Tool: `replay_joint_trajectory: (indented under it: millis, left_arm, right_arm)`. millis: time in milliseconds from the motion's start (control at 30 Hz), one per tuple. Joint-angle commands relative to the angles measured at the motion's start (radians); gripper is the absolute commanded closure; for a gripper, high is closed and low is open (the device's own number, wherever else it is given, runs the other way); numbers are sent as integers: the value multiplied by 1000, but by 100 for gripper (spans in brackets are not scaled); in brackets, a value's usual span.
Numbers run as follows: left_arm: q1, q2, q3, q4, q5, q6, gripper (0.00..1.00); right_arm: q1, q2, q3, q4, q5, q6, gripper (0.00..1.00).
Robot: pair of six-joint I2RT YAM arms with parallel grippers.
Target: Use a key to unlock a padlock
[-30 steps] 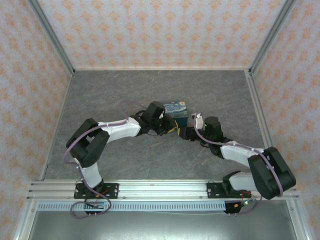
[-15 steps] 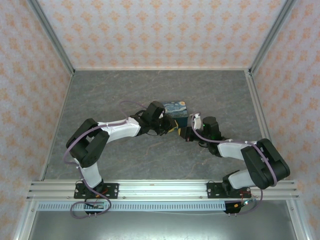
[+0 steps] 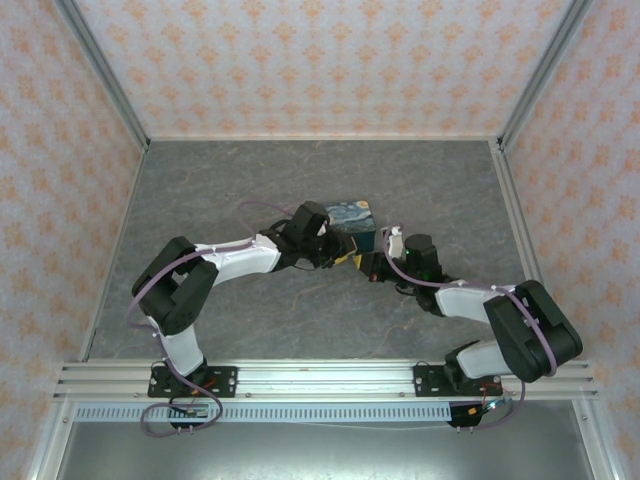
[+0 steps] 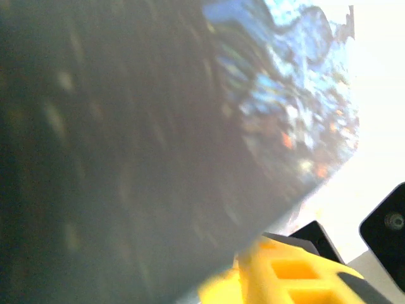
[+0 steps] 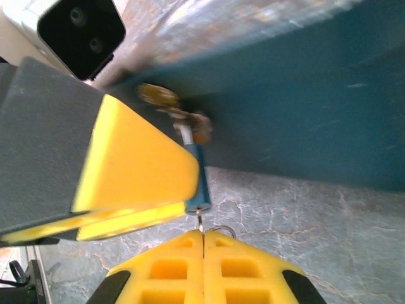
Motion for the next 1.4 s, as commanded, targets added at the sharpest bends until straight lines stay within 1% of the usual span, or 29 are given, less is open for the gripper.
replay_joint_trajectory:
  millis: [0, 133, 333, 400, 533, 700, 900, 1067, 1167, 1367]
  left_arm:
    - [4, -37, -26, 24, -34, -3, 58]
    - [6, -31, -54, 61, -44, -35, 47]
    - [6, -69, -108, 74, -93, -61, 38]
    - [5, -77, -137, 120, -104, -97, 37]
    - [-2, -73, -193, 251, -122, -185, 38]
    - [-24, -64, -201, 298, -163, -217, 42]
    - [-44, -37, -214, 378, -191, -273, 45]
    - [-66, -11, -206, 386, -208, -301, 46]
    - [-72, 6, -202, 396, -211, -316, 49]
    - [-81, 22, -187, 356, -228, -330, 51]
  right_arm:
    - [17, -11, -12, 65, 44, 77, 100]
    - [32, 3, -26, 3, 101, 106, 100]
    - [38, 29, -49, -4, 108, 165, 100]
    - [40, 18, -49, -9, 116, 178, 100]
    - [45, -19, -52, -8, 132, 208, 100]
    - [51, -55, -56, -10, 147, 244, 100]
    - [62, -45, -55, -9, 154, 271, 100]
    - [67, -17, -50, 13, 150, 291, 100]
    - [70, -6, -47, 24, 150, 297, 100]
    - [75, 5, -47, 34, 152, 309, 100]
